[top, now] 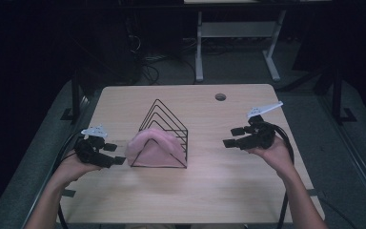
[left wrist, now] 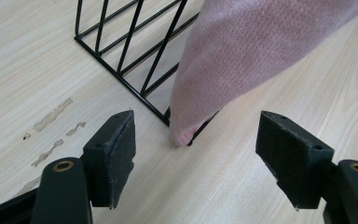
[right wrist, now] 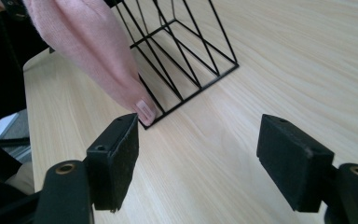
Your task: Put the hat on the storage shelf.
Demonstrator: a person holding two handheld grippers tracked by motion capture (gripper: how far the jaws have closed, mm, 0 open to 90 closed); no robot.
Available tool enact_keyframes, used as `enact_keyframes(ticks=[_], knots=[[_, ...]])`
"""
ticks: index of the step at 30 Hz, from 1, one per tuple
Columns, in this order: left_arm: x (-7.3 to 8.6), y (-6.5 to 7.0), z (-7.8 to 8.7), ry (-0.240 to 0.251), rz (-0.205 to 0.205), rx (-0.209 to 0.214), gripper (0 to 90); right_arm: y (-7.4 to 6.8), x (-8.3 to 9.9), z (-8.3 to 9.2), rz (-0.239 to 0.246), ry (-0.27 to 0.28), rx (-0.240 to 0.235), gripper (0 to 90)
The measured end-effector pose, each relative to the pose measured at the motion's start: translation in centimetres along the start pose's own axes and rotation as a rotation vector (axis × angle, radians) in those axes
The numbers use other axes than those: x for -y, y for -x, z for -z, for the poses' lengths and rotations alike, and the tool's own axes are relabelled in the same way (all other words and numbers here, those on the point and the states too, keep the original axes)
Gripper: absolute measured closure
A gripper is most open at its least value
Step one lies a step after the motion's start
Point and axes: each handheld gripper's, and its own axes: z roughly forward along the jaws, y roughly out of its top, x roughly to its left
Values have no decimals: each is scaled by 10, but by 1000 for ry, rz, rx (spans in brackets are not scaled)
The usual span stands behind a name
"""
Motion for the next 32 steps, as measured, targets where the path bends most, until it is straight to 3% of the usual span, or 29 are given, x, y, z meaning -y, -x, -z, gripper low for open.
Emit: enact_keyframes(ticks=[4, 8, 15, 20, 21, 23, 26, 27, 29, 30, 31, 32], knots=[[3, 0, 1, 18, -2, 3, 283, 4, 12, 7, -24, 4, 20, 276], [9, 1, 0, 53, 29, 12, 283, 7, 27, 8, -36, -3, 33, 273], [24, 5, 0, 62, 49, -9, 283, 9, 52, 10, -62, -39, 50, 270], [37, 9, 4, 62, 56, -72, 283, 7, 73, 16, -76, -70, 73, 270], [40, 11, 4, 61, 64, -100, 283, 6, 76, 17, -76, -74, 80, 268], [47, 15, 2, 87, 91, -118, 279, 2, 84, 20, -78, -74, 89, 266], [61, 21, -4, 161, 137, -136, 279, -8, 99, 24, -77, -52, 80, 262], [65, 23, -7, 168, 142, -140, 279, -14, 106, 26, -72, -34, 86, 256], [68, 26, -9, 138, 135, -146, 277, -23, 124, 32, -75, 67, 65, 270], [68, 26, -10, 162, 149, -152, 276, -25, 129, 33, -84, 64, 64, 256], [68, 26, -9, 178, 157, -150, 267, -28, 132, 36, -69, 30, 92, 234], [68, 26, -8, 192, 158, -152, 250, -31, 136, 40, -56, 41, 127, 234]])
